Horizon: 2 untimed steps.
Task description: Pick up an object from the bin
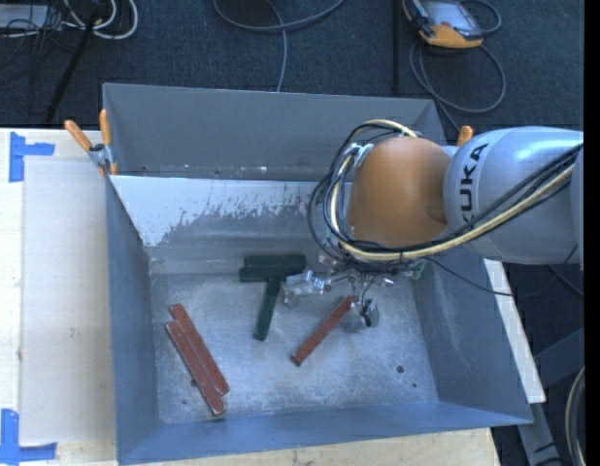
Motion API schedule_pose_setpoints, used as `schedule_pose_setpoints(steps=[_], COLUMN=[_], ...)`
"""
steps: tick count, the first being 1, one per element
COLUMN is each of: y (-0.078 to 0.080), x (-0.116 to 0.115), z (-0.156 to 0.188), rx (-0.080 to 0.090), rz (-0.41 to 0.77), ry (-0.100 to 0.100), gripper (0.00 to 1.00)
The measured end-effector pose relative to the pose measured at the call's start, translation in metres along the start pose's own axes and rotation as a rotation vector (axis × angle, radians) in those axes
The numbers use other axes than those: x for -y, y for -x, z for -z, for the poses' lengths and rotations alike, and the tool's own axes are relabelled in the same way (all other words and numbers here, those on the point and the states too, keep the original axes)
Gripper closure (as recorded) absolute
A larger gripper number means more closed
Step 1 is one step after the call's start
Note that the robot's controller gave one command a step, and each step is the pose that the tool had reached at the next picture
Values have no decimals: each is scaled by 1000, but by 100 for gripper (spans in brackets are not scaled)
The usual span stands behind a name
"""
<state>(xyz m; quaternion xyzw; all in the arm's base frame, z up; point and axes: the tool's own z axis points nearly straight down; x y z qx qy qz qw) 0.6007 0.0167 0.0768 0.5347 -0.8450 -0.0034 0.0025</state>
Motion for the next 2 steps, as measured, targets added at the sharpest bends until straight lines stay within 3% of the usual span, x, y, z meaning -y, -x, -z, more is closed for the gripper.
schedule_pose_setpoints(steps=[1,2], y=[0,-1], x=[2,-26], z=[4,174], rx=[2,5], rz=[-4,14], ry=[-6,-15], gripper=[100,100])
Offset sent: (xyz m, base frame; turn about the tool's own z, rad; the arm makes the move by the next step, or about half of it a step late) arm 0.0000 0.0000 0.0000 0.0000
